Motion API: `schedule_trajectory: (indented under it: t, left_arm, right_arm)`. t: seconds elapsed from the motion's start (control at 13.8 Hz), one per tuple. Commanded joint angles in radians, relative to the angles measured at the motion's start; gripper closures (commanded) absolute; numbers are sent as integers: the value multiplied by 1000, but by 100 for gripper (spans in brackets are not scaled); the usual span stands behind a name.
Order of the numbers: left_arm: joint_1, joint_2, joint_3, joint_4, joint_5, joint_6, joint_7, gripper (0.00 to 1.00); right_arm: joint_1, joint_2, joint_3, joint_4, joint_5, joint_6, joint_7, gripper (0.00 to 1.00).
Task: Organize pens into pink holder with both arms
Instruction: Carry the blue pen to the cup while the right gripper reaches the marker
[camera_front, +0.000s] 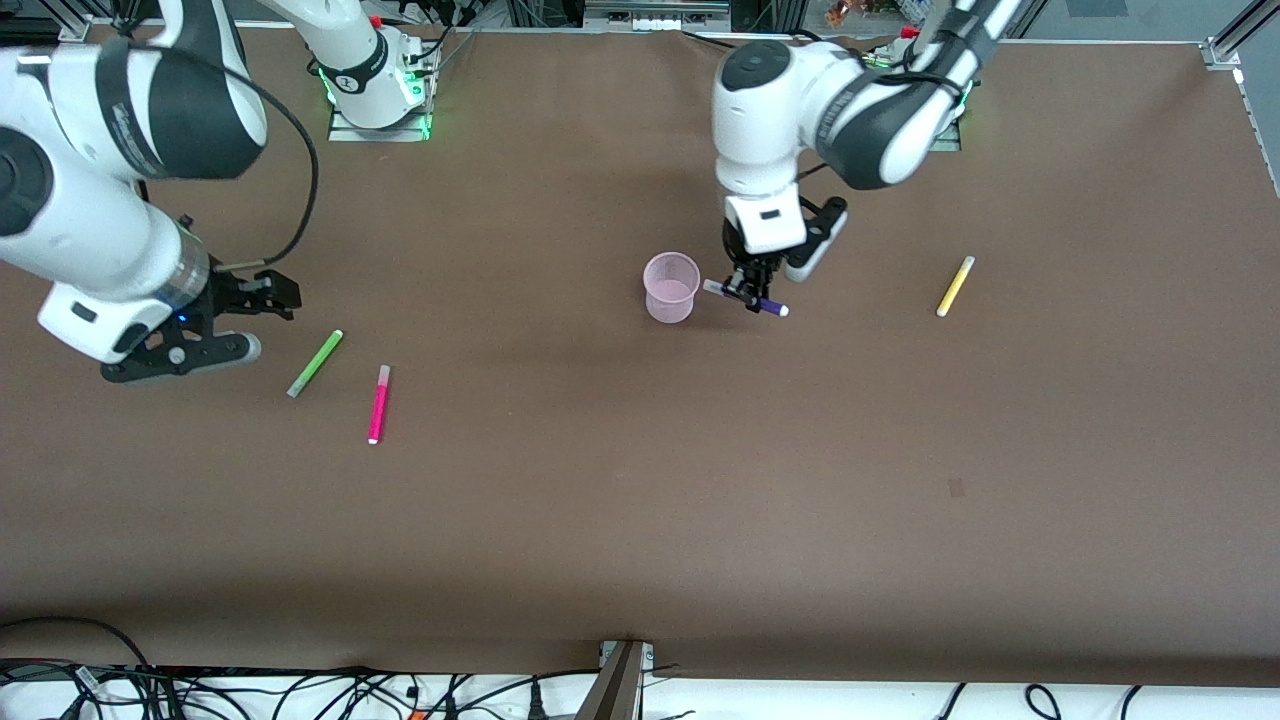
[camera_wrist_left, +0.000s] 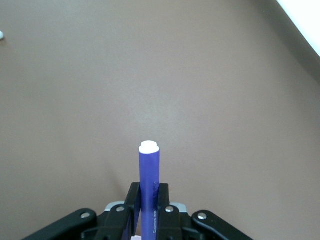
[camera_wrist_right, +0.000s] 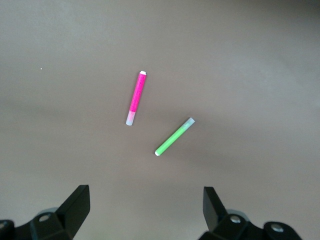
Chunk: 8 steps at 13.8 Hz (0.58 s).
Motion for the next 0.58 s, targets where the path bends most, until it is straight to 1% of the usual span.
schedule_trajectory:
  t: [0.0, 0.07, 0.29, 0.36, 0.51]
  left_arm:
    - [-81, 69, 4, 12, 156, -63, -142, 100]
    - [-104, 81, 4, 15, 185, -80, -176, 100]
    - [-184, 106, 7, 21, 207, -121, -214, 100]
    - [-193, 118, 7, 38, 222, -141, -228, 100]
    - [-201, 141, 7, 67, 245, -155, -231, 100]
  right_arm:
    - [-62, 54, -4, -8, 114, 54, -3, 0]
    - [-65, 57, -4, -40, 125, 95, 12, 0]
    - [-55, 58, -3, -143, 124, 230, 121, 0]
    - [-53, 60, -3, -181, 123, 284, 135, 0]
    - [-52, 60, -1, -295, 129, 438, 137, 0]
